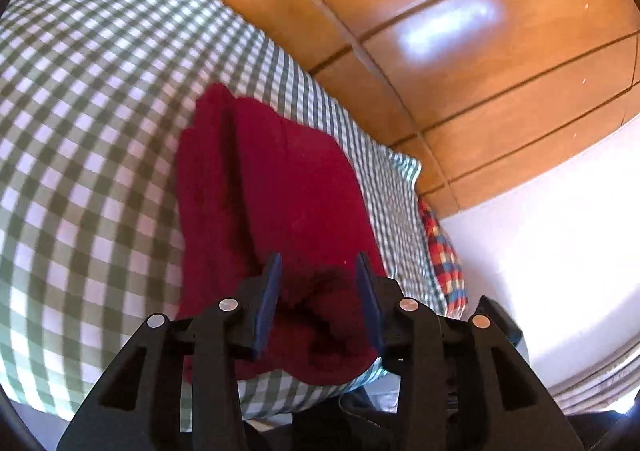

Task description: Fold small clothes

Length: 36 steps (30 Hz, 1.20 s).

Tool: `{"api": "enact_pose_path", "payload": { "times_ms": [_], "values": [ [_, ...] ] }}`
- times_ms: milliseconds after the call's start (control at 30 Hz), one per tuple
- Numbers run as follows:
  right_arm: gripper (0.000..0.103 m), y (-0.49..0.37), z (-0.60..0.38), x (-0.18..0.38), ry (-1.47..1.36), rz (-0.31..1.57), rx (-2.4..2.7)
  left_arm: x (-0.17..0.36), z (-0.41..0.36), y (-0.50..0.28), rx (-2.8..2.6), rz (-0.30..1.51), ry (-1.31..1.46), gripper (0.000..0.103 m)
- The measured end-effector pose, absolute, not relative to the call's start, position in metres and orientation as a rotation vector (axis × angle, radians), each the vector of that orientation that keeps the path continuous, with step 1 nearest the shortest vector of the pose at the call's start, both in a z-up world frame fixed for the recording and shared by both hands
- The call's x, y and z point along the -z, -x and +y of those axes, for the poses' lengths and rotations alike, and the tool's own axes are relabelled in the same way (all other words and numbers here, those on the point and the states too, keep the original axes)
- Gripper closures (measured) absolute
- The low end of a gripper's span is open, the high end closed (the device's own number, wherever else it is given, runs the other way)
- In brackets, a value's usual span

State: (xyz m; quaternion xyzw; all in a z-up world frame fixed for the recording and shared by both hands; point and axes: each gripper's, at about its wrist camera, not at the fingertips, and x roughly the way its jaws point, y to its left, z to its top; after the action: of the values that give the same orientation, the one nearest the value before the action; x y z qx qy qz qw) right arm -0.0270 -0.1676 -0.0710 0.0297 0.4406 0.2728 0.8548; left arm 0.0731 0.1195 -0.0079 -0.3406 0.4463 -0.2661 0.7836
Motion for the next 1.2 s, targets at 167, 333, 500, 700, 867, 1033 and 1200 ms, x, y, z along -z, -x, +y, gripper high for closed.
{"api": "enact_pose_path", "payload": {
  "times_ms": [167,333,500,700,867,1033,1200],
  "values": [
    [0.047,0.010,-0.150,0.091,-0.049,0.921,-0.529,0.014,0.102,-0.081,0.569,1.020,0.668,0.067],
    [0.078,0.011,-0.148,0.073,-0.027,0.859,-0.516,-0.007,0.111,-0.066,0.520,0.877,0.616,0.089],
    [0.082,0.015,-0.151,0.092,0.016,0.907,-0.514,0.016,0.129,-0.045,0.445,0.895,0.595,0.091],
    [0.076,0.013,-0.149,0.099,0.030,0.926,-0.514,0.042,0.138,-0.033,0.468,0.925,0.647,0.091],
    [0.048,0.021,-0.159,0.086,0.027,0.913,-0.533,0.026,0.148,-0.056,0.479,0.887,0.714,0.073],
    [0.039,0.031,-0.185,0.065,0.025,0.882,-0.530,0.038,0.138,-0.092,0.467,0.937,0.729,0.063],
    [0.039,0.029,-0.199,0.040,0.005,0.817,-0.503,0.054,0.125,-0.113,0.482,0.988,0.742,0.074]
  ]
}}
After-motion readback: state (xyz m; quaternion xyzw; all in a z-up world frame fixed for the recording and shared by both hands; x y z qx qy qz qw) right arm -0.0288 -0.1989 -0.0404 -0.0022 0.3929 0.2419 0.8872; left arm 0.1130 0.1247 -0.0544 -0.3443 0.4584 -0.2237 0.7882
